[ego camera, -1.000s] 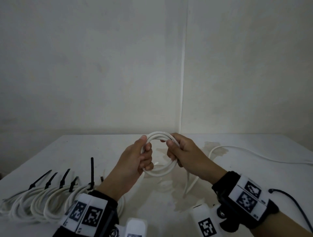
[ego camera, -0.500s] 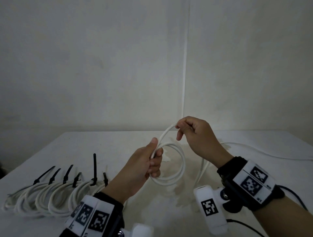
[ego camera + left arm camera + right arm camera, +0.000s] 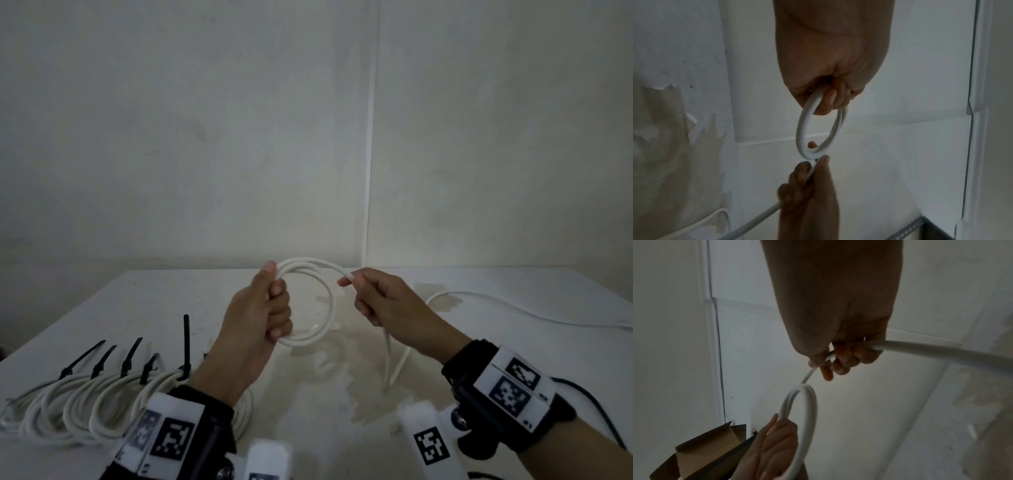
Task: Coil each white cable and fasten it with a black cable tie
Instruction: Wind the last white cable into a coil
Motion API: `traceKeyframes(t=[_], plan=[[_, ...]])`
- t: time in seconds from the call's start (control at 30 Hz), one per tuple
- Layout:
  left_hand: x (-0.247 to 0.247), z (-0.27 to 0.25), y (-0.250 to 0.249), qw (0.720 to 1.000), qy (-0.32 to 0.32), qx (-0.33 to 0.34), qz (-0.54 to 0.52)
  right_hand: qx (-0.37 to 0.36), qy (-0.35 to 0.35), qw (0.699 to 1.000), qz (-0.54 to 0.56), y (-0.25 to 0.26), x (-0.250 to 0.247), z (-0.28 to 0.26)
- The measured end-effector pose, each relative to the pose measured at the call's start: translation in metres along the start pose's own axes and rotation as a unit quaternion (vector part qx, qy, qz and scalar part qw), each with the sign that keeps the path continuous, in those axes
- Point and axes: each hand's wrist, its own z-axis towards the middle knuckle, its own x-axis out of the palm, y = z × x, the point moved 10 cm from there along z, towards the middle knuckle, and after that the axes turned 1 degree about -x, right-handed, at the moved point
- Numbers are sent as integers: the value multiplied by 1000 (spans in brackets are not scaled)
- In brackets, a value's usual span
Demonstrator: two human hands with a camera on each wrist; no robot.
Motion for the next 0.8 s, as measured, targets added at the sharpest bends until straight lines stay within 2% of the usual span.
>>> traceKeyframes(t=[0.13, 0.27, 0.33, 0.4, 0.47, 0.5, 0.67, 0.8], plan=[[-31, 8, -22, 995, -60, 41, -66, -10, -9, 1000, -18, -17, 1, -4], [-64, 10, -40, 986, -123, 90, -68, -33, 15, 982, -183, -31, 9, -15], [-73, 10, -41, 982, -148, 105, -50, -73, 18, 943, -323, -26, 20, -20], [-76, 9, -38, 979, -166, 112, -29, -201, -16, 878, -434, -2, 36, -31], [-75, 9, -37, 977, -176, 115, -10, -296, -14, 826, -480, 10, 55, -41], [-74, 9, -36, 977, -179, 115, -3, -323, -5, 811, -487, 13, 62, -43], [-63, 9, -32, 973, -196, 118, 11, -383, 17, 771, -509, 29, 89, -44], [-52, 4, -29, 967, -212, 124, 66, -388, 15, 775, -498, 43, 97, -42]])
